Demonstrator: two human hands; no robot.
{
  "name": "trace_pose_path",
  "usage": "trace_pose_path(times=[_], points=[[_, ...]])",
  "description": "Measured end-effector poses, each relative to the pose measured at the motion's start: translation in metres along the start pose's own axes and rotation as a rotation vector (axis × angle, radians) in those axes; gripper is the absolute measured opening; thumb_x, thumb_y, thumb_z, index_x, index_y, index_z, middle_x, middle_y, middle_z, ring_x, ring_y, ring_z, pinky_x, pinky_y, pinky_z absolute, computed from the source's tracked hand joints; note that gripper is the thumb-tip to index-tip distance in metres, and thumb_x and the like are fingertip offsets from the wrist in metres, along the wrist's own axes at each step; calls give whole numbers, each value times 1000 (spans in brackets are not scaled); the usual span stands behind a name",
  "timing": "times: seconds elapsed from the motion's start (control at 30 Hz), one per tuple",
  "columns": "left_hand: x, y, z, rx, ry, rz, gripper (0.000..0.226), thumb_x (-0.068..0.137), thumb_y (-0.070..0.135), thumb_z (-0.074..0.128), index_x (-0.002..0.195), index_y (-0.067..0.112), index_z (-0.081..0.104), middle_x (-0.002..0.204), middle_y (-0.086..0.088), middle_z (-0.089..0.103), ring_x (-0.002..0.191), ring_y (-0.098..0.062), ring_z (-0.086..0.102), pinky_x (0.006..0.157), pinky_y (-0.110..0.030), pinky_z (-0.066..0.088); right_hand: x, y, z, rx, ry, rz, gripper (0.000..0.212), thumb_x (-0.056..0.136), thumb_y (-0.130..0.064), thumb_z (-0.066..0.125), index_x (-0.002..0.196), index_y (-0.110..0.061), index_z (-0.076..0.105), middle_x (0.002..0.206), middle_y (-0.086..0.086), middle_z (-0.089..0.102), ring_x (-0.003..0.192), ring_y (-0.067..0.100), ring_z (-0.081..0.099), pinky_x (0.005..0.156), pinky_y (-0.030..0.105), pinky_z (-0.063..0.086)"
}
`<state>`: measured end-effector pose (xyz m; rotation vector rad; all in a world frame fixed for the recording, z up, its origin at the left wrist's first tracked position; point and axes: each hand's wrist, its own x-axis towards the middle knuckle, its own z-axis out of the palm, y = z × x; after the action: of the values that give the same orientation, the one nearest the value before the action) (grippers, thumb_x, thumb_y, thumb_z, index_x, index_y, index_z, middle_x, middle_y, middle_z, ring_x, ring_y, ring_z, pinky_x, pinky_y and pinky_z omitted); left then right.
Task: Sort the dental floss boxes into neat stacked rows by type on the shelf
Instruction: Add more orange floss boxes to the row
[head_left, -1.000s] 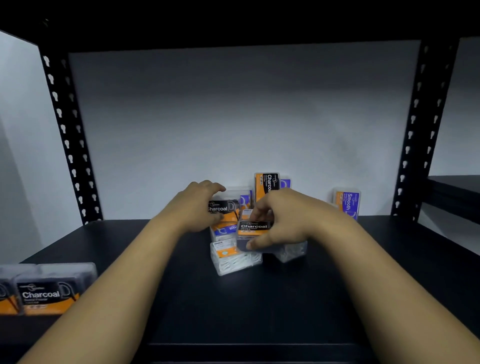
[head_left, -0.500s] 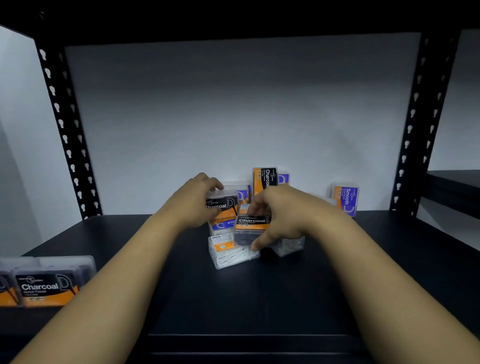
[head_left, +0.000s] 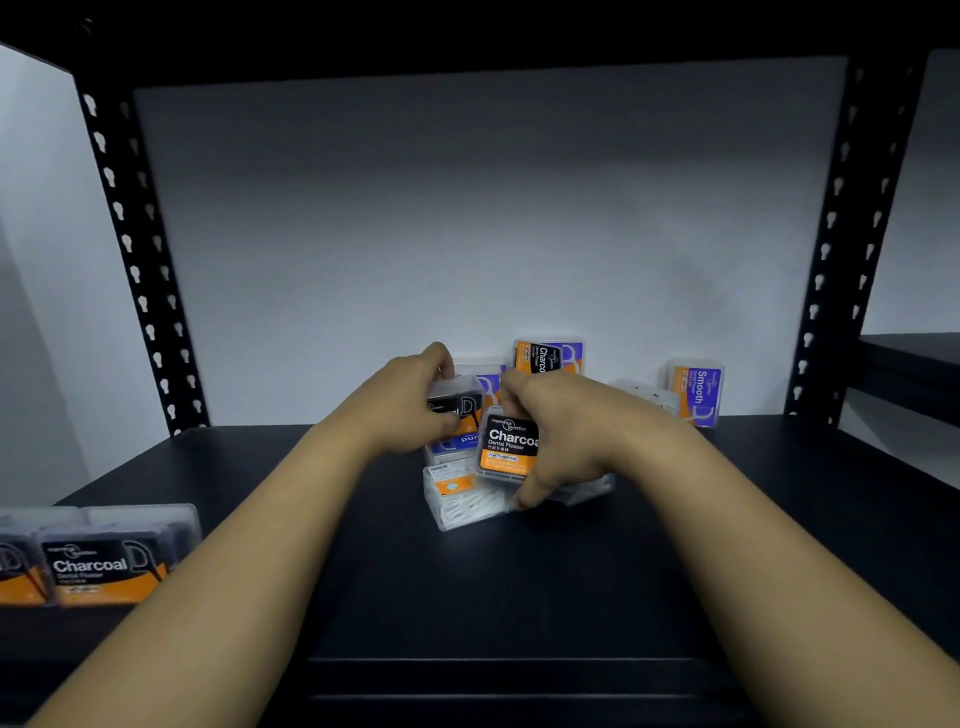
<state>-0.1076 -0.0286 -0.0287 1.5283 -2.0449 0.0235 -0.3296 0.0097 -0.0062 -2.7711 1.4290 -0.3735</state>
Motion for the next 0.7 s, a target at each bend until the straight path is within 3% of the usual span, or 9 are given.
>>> trace_pose_path(times=[0.17, 0.3, 0.5, 0.6, 0.7], points=[[-2, 2, 2, -8, -25, 16, 39, 78, 34, 73, 109, 27, 51, 97, 2, 67, 80, -16, 65, 72, -40, 57, 0, -2, 0, 9, -7, -1, 71, 53, -43, 94, 107, -27, 52, 102, -8, 59, 91, 16, 61, 80, 36, 57], [-2, -1, 4, 2, -46, 43, 31, 87, 37, 69, 111, 27, 53, 97, 4, 66, 82, -16, 63, 77, -45, 56, 2, -1, 2, 37, 72, -27, 66, 56, -49, 89, 111, -25, 59, 109, -4, 53, 95, 17, 59, 84, 36, 55], [-7, -1, -7, -49, -50, -21, 28, 90, 38, 64, 109, 25, 47, 94, 0, 65, 78, -21, 66, 70, -44, 58, 2, 1, 3, 187, 142, -105, 66, 58, -63, 89, 100, -30, 51, 91, -12, 65, 82, 4, 63, 70, 31, 55], [-11, -1, -17, -32, 9, -57, 26, 90, 40, 60, 107, 23, 49, 95, -1, 65, 83, -26, 63, 73, -41, 54, 3, 0, 5, 248, 136, -143, 67, 59, -72, 84, 100, -30, 51, 92, -11, 69, 83, 4, 65, 73, 35, 57], [-19, 2, -32, -3, 137, -64, 42, 83, 47, 49, 116, 23, 55, 103, -2, 66, 91, -27, 61, 80, -40, 53, 3, -3, 6, 294, 156, -183, 58, 69, -70, 79, 103, -31, 53, 95, -8, 71, 86, 7, 67, 77, 39, 58]])
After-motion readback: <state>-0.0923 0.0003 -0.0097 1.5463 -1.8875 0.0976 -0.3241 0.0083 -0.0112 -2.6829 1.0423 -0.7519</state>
